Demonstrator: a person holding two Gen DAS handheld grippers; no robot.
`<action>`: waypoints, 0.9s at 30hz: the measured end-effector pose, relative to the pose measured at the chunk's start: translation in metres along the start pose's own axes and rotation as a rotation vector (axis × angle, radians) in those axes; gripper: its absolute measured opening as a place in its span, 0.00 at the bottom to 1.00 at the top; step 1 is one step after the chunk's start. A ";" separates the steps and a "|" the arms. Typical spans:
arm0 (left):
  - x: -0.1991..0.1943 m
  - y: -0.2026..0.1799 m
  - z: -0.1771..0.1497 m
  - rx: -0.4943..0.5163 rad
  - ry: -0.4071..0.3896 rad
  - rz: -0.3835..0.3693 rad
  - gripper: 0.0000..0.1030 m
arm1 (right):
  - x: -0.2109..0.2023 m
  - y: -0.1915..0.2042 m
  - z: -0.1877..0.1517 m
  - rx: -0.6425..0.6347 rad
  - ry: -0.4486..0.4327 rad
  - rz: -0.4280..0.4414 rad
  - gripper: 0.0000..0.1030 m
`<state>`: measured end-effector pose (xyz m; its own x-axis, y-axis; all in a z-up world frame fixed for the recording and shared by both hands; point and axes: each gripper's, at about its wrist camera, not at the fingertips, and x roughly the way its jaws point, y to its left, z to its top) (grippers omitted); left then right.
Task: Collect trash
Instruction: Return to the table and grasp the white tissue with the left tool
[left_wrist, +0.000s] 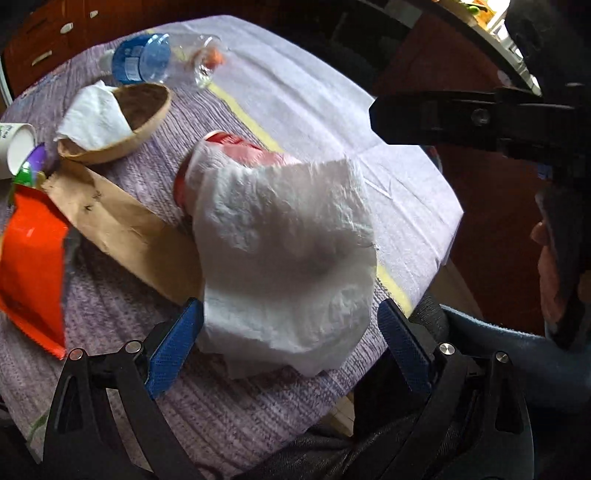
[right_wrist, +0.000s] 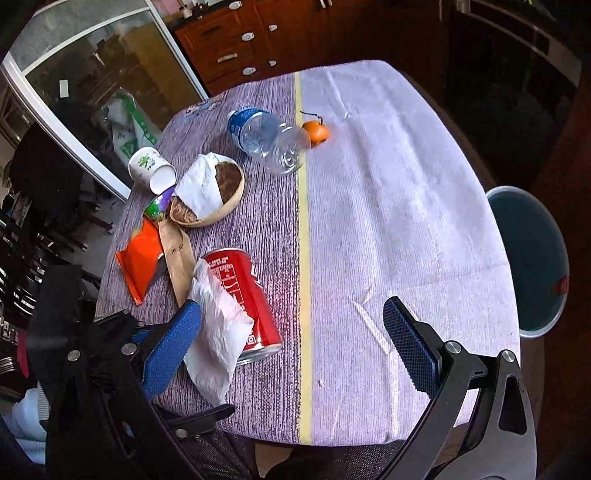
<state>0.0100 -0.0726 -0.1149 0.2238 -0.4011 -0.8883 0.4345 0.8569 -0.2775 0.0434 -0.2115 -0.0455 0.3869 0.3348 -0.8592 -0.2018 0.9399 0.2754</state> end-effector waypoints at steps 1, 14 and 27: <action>0.001 0.001 0.000 0.004 -0.001 -0.003 0.92 | 0.001 0.000 0.000 0.002 0.000 -0.001 0.92; -0.012 0.016 -0.015 -0.009 -0.021 -0.026 0.29 | 0.019 0.019 0.008 -0.039 0.039 0.012 0.92; -0.016 0.049 -0.011 -0.087 -0.019 -0.025 0.26 | 0.047 0.031 0.008 -0.047 0.107 0.041 0.92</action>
<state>0.0179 -0.0202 -0.1183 0.2310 -0.4278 -0.8738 0.3632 0.8711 -0.3305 0.0623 -0.1656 -0.0740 0.2795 0.3617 -0.8894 -0.2588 0.9204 0.2930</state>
